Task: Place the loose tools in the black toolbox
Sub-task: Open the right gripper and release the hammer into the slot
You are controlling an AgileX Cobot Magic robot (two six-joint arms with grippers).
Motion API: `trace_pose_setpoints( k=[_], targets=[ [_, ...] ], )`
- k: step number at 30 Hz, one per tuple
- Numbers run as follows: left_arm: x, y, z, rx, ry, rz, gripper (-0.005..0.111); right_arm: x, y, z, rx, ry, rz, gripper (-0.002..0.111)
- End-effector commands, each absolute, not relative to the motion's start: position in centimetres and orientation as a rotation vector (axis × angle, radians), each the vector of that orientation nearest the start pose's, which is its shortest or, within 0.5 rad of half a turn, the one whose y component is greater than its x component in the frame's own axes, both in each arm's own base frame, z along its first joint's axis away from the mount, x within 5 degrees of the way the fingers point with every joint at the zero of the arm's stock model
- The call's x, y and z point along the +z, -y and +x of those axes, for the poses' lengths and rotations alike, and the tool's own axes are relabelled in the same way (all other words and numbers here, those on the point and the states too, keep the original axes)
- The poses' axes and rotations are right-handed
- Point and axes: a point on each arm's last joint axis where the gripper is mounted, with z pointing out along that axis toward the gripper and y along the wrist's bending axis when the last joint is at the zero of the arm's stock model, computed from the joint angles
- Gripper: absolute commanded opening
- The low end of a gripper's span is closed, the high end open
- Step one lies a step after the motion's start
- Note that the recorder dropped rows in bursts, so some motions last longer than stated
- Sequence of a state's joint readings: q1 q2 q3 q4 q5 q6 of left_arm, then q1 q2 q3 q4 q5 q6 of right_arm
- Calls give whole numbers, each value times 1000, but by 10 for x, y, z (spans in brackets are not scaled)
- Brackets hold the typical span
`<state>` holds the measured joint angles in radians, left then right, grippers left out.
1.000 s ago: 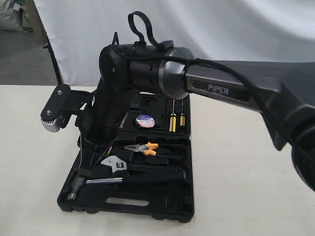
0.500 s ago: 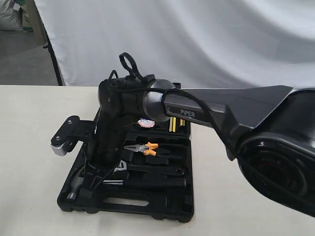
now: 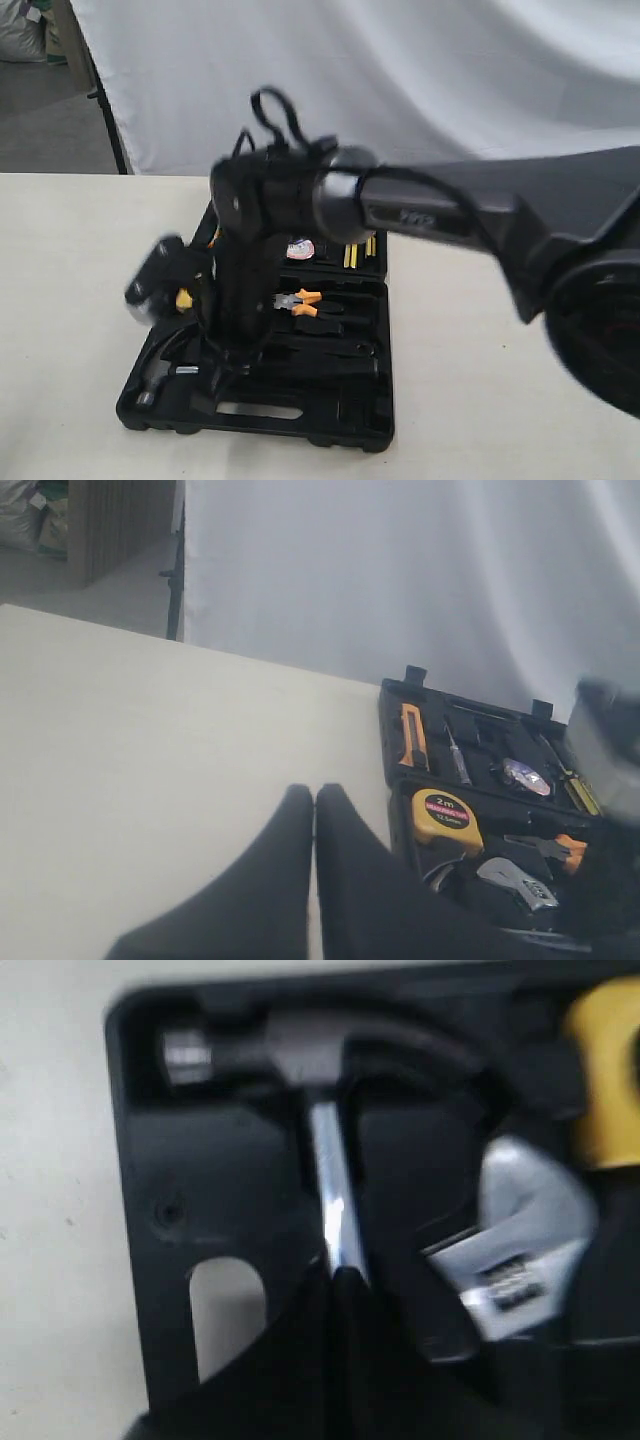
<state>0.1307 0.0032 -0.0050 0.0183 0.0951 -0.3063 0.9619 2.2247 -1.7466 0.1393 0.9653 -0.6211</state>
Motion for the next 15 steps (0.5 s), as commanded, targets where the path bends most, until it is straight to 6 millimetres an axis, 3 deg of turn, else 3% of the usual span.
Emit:
trace_pose_setpoints(
  k=[1, 3, 6, 12, 15],
  targets=[
    [208, -9, 55, -103, -1526, -346, 1, 90, -368, 252, 107, -2322, -2186, 0],
    [208, -9, 55, -103, -1526, -346, 1, 91, -363, 253, 22, -2365, -2222, 0],
    [208, -9, 55, -103, -1526, -346, 1, 117, -365, 256, -5, -2365, -2209, 0],
    [208, -9, 55, -103, -1526, -346, 1, 208, -375, 263, 73, -2185, -2040, 0],
    [208, -9, 55, -103, -1526, -346, 1, 244, -377, 265, 114, -2097, -1928, 0]
  ],
)
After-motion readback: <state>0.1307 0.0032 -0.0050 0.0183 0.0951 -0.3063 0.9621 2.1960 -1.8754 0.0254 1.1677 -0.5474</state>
